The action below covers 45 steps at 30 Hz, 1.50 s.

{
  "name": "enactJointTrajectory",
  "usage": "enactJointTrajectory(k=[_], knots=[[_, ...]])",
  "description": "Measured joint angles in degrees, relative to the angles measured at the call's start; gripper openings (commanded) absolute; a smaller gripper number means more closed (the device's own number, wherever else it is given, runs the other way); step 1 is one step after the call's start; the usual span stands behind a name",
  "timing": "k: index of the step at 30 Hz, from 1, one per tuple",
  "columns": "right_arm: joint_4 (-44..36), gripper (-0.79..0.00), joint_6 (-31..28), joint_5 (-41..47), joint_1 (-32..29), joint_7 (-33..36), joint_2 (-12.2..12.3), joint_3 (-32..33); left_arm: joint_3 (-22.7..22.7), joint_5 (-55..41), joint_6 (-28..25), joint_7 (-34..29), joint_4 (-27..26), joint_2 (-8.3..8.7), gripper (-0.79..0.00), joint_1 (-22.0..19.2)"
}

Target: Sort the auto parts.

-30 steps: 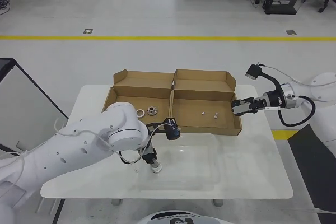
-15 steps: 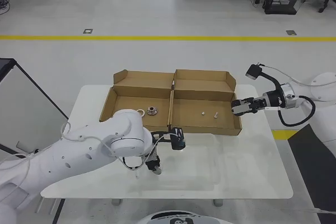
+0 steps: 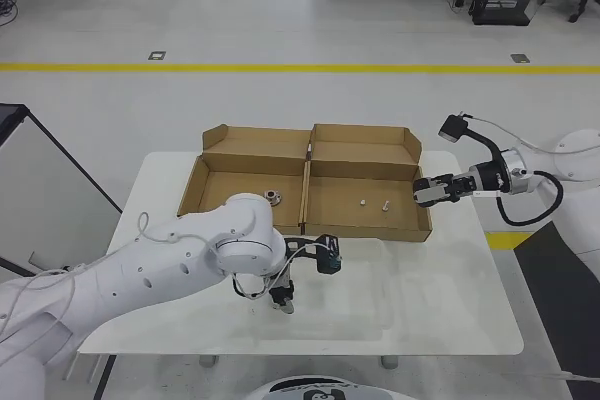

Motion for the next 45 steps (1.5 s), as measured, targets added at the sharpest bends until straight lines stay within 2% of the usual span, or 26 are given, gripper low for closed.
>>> enactJointTrajectory(k=[9, 17, 18, 20, 24, 32, 45], knots=[[0.0, 0.000, 0.0, 0.0, 0.0, 0.0, 0.0, 0.0, 0.5, 3.5, -0.5, 3.4, 1.9, -0.19, 0.000, 1.8], [0.0, 0.000, 0.0, 0.0, 0.0, 0.0, 0.0, 0.0, 1.8, 5.1, -0.4, 1.3, 3.6, -1.47, 0.000, 2.0], [0.0, 0.000, 0.0, 0.0, 0.0, 0.0, 0.0, 0.0, 1.9, 5.1, -0.5, 1.1, 3.9, -1.61, -0.012, 2.0], [0.0, 0.000, 0.0, 0.0, 0.0, 0.0, 0.0, 0.0, 2.1, 5.2, -0.9, 0.8, 4.5, -1.95, -0.219, 2.0], [0.0, 0.000, 0.0, 0.0, 0.0, 0.0, 0.0, 0.0, 2.7, 5.3, -1.2, 0.4, 5.6, -2.63, -0.391, 2.1], [0.0, 0.000, 0.0, 0.0, 0.0, 0.0, 0.0, 0.0, 4.5, 6.0, 0.0, -0.7, 7.3, -3.83, -0.437, 1.5], [0.0, 0.000, 0.0, 0.0, 0.0, 0.0, 0.0, 0.0, 7.5, 6.1, 0.7, -1.4, 9.1, -4.91, -0.440, -0.1]])
